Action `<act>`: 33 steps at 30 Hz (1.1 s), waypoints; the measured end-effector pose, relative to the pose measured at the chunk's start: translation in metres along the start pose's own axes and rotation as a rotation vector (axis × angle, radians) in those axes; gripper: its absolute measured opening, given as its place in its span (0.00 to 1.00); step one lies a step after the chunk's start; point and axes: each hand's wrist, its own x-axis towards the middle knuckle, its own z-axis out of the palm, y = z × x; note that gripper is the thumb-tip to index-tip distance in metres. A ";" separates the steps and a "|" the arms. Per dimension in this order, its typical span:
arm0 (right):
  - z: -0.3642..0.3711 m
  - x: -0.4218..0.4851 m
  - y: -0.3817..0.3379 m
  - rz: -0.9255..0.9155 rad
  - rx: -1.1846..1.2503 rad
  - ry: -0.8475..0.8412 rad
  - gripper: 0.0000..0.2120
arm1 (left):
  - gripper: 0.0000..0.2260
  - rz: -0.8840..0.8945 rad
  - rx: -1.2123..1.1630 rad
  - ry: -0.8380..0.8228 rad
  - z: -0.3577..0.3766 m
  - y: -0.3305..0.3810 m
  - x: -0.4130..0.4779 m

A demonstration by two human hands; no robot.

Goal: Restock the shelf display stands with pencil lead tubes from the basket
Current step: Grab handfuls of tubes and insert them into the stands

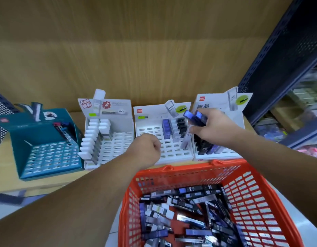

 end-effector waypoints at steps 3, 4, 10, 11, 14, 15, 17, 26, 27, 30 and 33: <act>-0.019 0.003 0.014 0.010 0.125 0.073 0.07 | 0.10 0.092 0.069 0.016 0.007 0.022 0.000; -0.026 0.001 0.018 0.008 0.160 0.089 0.06 | 0.10 0.134 0.078 0.013 0.010 0.031 -0.002; -0.068 -0.015 0.059 -0.026 0.118 0.227 0.01 | 0.06 0.282 0.116 -0.113 0.041 0.081 -0.028; -0.075 -0.016 0.069 -0.012 0.122 0.270 0.02 | 0.06 0.286 0.131 -0.138 0.048 0.085 -0.031; -0.088 -0.021 0.098 0.035 0.063 0.406 0.08 | 0.08 0.300 0.243 -0.208 0.066 0.093 -0.032; -0.089 -0.022 0.106 0.053 0.060 0.439 0.10 | 0.10 0.325 0.310 -0.223 0.071 0.094 -0.029; -0.087 -0.022 0.118 0.092 0.110 0.455 0.10 | 0.14 0.340 0.396 -0.235 0.078 0.095 -0.025; -0.059 0.008 0.132 0.045 -0.061 0.415 0.09 | 0.18 0.335 0.426 -0.142 0.095 0.080 -0.012; -0.059 0.014 0.133 0.036 -0.088 0.413 0.10 | 0.17 0.346 0.437 -0.149 0.097 0.078 -0.013; -0.063 0.030 0.136 0.026 -0.120 0.394 0.15 | 0.17 0.363 0.445 -0.179 0.097 0.071 -0.012; -0.058 0.040 0.140 -0.009 -0.142 0.358 0.11 | 0.16 0.352 0.391 -0.180 0.096 0.069 -0.007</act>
